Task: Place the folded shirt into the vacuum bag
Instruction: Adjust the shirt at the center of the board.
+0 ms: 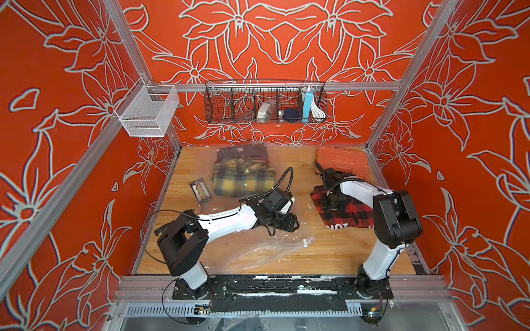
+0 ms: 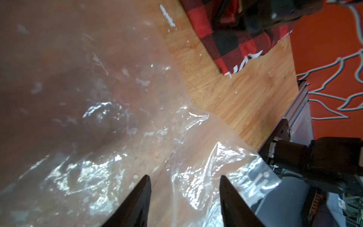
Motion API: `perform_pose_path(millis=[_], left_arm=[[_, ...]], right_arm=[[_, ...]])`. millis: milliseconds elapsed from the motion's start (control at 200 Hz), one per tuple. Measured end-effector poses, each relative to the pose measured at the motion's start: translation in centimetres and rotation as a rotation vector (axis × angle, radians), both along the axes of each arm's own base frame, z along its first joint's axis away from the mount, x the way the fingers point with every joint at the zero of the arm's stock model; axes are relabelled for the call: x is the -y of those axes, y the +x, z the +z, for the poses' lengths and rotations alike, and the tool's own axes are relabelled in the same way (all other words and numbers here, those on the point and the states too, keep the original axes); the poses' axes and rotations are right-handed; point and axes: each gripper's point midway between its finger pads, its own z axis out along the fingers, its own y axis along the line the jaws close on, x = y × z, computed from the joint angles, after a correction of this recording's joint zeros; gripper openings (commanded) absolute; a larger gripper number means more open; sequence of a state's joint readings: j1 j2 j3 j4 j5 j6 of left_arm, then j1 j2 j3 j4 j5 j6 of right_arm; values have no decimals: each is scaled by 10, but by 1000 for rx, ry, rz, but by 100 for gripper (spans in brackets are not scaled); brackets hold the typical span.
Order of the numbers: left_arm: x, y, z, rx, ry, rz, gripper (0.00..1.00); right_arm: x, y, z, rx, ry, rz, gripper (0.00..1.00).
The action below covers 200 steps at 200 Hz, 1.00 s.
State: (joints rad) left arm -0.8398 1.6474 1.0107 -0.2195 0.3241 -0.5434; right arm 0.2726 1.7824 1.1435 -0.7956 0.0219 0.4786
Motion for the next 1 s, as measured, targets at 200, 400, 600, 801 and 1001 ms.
perform_pose_path(millis=[200,400,600,801,1001], left_arm=[[10,-19,-46,-67,30,-53,56],[12,-24,-52,-53,6,-63,55],[-9,-28,-48,-49,82,-40,57],[-19,19,13,14,95,68,60],[-23,92,72,112,82,168,63]], right_arm=[[-12,8,16,61,152,-38,6],[-37,15,44,137,347,-64,0],[-76,11,55,148,504,-63,7],[-97,7,57,115,593,-73,59],[-67,16,82,190,588,-125,62]])
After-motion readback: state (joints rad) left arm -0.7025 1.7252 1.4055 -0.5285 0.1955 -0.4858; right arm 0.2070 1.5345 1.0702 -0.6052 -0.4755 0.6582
